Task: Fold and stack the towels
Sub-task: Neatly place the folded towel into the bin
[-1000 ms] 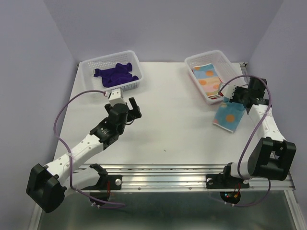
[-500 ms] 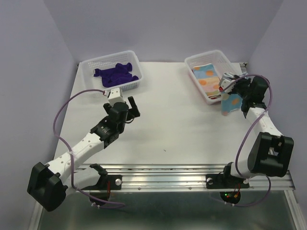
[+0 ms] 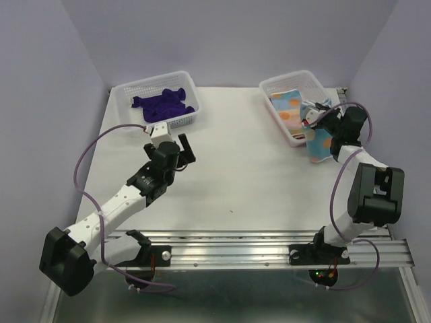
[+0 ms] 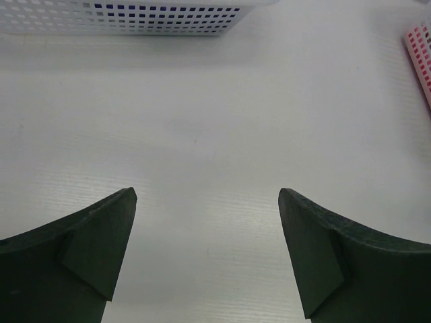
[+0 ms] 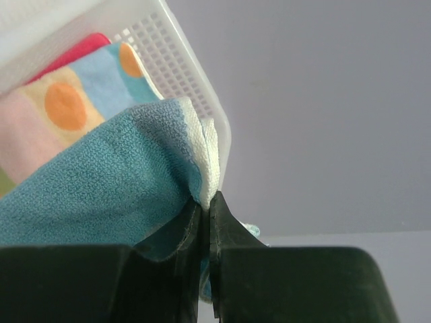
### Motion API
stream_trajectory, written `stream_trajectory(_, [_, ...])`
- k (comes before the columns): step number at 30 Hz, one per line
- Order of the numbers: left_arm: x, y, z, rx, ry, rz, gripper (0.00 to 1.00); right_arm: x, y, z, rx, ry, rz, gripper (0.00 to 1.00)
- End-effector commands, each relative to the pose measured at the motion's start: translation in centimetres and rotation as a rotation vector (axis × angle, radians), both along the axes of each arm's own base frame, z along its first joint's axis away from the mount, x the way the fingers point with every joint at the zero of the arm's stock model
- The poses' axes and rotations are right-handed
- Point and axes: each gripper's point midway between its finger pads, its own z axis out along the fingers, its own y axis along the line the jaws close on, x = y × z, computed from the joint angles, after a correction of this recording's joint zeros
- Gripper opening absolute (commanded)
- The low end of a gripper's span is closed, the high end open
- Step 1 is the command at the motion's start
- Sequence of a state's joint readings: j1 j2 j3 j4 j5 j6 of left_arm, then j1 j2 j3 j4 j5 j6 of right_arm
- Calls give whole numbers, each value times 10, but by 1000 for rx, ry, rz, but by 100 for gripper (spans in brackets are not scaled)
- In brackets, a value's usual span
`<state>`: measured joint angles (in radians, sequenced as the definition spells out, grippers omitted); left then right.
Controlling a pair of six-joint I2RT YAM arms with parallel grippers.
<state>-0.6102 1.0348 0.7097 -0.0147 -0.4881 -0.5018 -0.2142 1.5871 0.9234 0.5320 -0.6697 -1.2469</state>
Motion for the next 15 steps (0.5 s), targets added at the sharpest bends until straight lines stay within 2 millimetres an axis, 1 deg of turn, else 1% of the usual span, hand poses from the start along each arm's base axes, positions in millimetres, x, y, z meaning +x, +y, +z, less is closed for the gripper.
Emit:
stream_trajectory(1, [12,2,27,-7,-63,30,99,21,28,52,10,-177,66,1])
stream_trajectory(5, [14,4,28,7,-64,34,99,40,29,50,32,-204,38,1])
stream_trajectory(6, [15,5,28,10,-63,36,99,46,30,42,51,-194,31,1])
stream_trajectory(7, [15,6,29,13,-63,37,99,48,30,49,55,-235,27,1])
stream_trajectory(8, [16,6,28,16,-61,38,99,51,28,50,58,-247,17,1])
stream_trajectory(12, [18,7,26,19,-55,46,99,64,27,45,71,-270,3,1])
stream_trajectory(13, [18,8,27,21,-55,46,99,68,26,40,81,-271,-2,1])
stream_trajectory(15, [20,8,24,26,-50,52,99,72,26,45,98,-306,0,1])
